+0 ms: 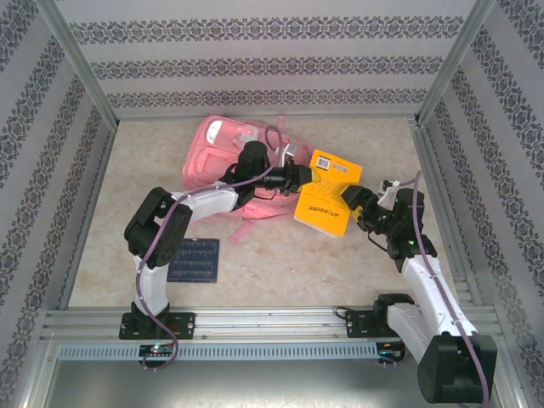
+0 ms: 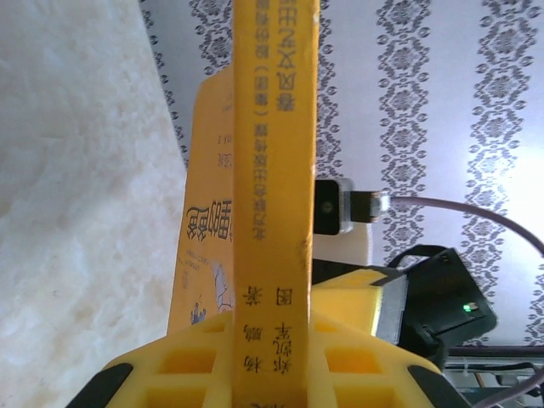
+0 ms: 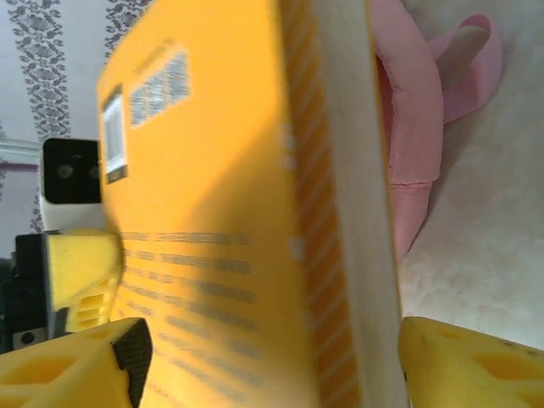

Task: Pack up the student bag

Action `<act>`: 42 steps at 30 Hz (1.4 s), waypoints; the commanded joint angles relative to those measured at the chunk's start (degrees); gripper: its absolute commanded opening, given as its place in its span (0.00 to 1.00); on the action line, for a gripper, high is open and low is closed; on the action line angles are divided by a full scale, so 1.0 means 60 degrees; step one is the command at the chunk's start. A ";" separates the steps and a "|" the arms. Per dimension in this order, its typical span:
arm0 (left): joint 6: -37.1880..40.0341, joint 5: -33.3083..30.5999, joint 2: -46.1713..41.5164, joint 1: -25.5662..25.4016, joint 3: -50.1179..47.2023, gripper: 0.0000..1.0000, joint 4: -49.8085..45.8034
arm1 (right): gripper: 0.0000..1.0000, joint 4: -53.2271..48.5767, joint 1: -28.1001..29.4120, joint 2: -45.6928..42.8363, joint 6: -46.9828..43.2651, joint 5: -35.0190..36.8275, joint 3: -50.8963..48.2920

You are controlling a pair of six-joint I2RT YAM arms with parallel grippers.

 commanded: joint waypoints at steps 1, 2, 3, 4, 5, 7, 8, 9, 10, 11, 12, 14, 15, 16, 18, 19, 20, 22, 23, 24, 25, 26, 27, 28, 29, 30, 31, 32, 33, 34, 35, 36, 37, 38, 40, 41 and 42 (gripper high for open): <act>-0.0820 0.0288 -0.0035 0.0093 0.0048 0.00 0.2199 | 0.86 0.0252 0.0034 0.0258 -0.0059 0.0066 -0.0074; -0.0895 0.0288 -0.0038 0.0093 0.0034 0.00 0.2323 | 0.90 0.0456 0.0037 0.0377 0.0010 -0.0027 -0.0116; -0.0973 0.0292 -0.0019 0.0096 0.0034 0.00 0.2444 | 0.91 0.0788 0.0034 0.0543 0.0113 -0.0191 -0.0141; -0.1058 0.0302 -0.0001 0.0097 0.0020 0.00 0.2581 | 0.92 0.1137 0.0034 0.0712 0.0250 -0.0410 -0.0162; -0.1148 0.0302 0.0016 0.0092 0.0023 0.00 0.2714 | 0.92 0.1533 0.0035 0.0930 0.0409 -0.0697 -0.0139; -0.1275 0.0302 0.0035 0.0096 0.0019 0.00 0.2917 | 0.94 0.2413 0.0034 0.1353 0.0896 -0.1167 -0.0126; -0.1320 0.0289 0.0048 0.0104 0.0012 0.00 0.2983 | 0.95 0.3158 0.0037 0.1515 0.1296 -0.1339 -0.0181; -0.1382 0.0288 0.0064 0.0097 0.0013 0.00 0.3036 | 0.95 0.4044 0.0050 0.1777 0.1769 -0.1542 -0.0269; -0.1404 0.0287 0.0073 0.0094 0.0007 0.00 0.3062 | 0.95 0.4899 0.0087 0.2019 0.2275 -0.1763 -0.0283; -0.1410 0.0301 0.0082 0.0096 0.0010 0.00 0.3055 | 0.94 0.5508 0.0141 0.2199 0.2605 -0.1939 -0.0249; -0.1405 0.0302 0.0076 0.0097 0.0017 0.00 0.3032 | 0.92 0.6033 0.0203 0.2324 0.2880 -0.2084 -0.0189; -0.1313 0.0338 0.0097 0.0109 0.0041 0.00 0.2872 | 0.75 0.6316 0.0260 0.2226 0.3074 -0.1995 -0.0097; -0.1239 0.0339 0.0083 0.0124 0.0048 0.00 0.2738 | 0.62 0.6083 0.0253 0.2022 0.2961 -0.1877 -0.0057; -0.1205 0.0318 0.0076 0.0137 0.0041 0.00 0.2665 | 0.48 0.5601 0.0230 0.1815 0.2700 -0.1771 0.0027; -0.1051 0.0348 0.0076 0.0154 0.0088 0.13 0.2391 | 0.25 0.4557 0.0224 0.1465 0.2113 -0.1623 0.0214; -0.0937 0.0399 0.0066 0.0150 0.0131 0.17 0.2246 | 0.14 0.3955 0.0224 0.1341 0.1758 -0.1583 0.0333; -0.0825 0.0466 0.0057 0.0157 0.0174 0.21 0.2127 | 0.06 0.3489 0.0224 0.1294 0.1473 -0.1573 0.0428; -0.0476 0.0676 0.0003 0.0155 0.0299 0.31 0.1681 | 0.00 0.2657 0.0224 0.1278 0.0893 -0.1648 0.0629; -0.0206 0.0770 -0.0040 0.0155 0.0386 0.33 0.1362 | 0.00 0.2410 0.0231 0.1291 0.0647 -0.1713 0.0700; 0.0133 0.0866 -0.0106 0.0148 0.0468 0.34 0.0975 | 0.00 0.2073 0.0252 0.1284 0.0361 -0.1740 0.0788; 0.0434 0.0960 -0.0165 0.0152 0.0526 0.34 0.0631 | 0.00 0.1779 0.0275 0.1281 0.0139 -0.1749 0.0862; 0.0715 0.1051 -0.0204 0.0154 0.0601 0.34 0.0315 | 0.00 0.1602 0.0317 0.1273 -0.0033 -0.1791 0.0911; 0.1101 0.1181 -0.0229 0.0148 0.0735 0.35 -0.0130 | 0.00 0.1447 0.0389 0.1260 -0.0207 -0.1843 0.0980; 0.1445 0.1237 -0.0268 0.0155 0.0814 0.37 -0.0606 | 0.00 0.1255 0.0500 0.1262 -0.0394 -0.1844 0.1068; 0.1669 0.1274 -0.0278 0.0154 0.0860 0.40 -0.0848 | 0.00 0.1095 0.0593 0.1283 -0.0543 -0.1864 0.1153; 0.1829 0.1336 -0.0277 0.0155 0.0918 0.41 -0.1084 | 0.00 0.1004 0.0732 0.1333 -0.0682 -0.1907 0.1242; 0.1912 0.1374 -0.0260 0.0152 0.0940 0.41 -0.1161 | 0.00 0.0973 0.0825 0.1358 -0.0745 -0.1940 0.1295; 0.1903 0.1386 -0.0261 0.0153 0.0946 0.37 -0.1159 | 0.00 0.0976 0.0867 0.1371 -0.0743 -0.1922 0.1322; 0.1893 0.1385 -0.0229 0.0155 0.0927 0.27 -0.1104 | 0.00 0.1005 0.0872 0.1355 -0.0692 -0.1896 0.1322; 0.1836 0.1372 -0.0217 0.0155 0.0916 0.16 -0.1030 | 0.00 0.1020 0.0856 0.1302 -0.0635 -0.1829 0.1304; 0.1791 0.1343 -0.0191 0.0155 0.0893 0.09 -0.0929 | 0.00 0.1018 0.0841 0.1226 -0.0592 -0.1742 0.1288; 0.1707 0.1317 -0.0177 0.0154 0.0844 0.01 -0.0764 | 0.01 0.1023 0.0825 0.1137 -0.0522 -0.1655 0.1259; 0.1578 0.1267 -0.0172 0.0155 0.0785 0.00 -0.0542 | 0.09 0.1015 0.0810 0.1018 -0.0423 -0.1537 0.1221; 0.1397 0.1161 -0.0188 0.0173 0.0693 0.00 -0.0267 | 0.23 0.1079 0.0796 0.0899 -0.0266 -0.1403 0.1154; 0.0560 0.0748 -0.0274 0.0260 0.0368 0.00 0.0930 | 0.51 0.1586 0.0823 0.0475 0.0456 -0.0933 0.0756; 0.0079 0.0509 -0.0318 0.0303 0.0222 0.00 0.1561 | 0.58 0.1931 0.0872 0.0251 0.0827 -0.0718 0.0495; -0.0465 0.0123 -0.0383 0.0384 0.0033 0.00 0.2304 | 0.64 0.2305 0.0945 -0.0085 0.1241 -0.0435 0.0211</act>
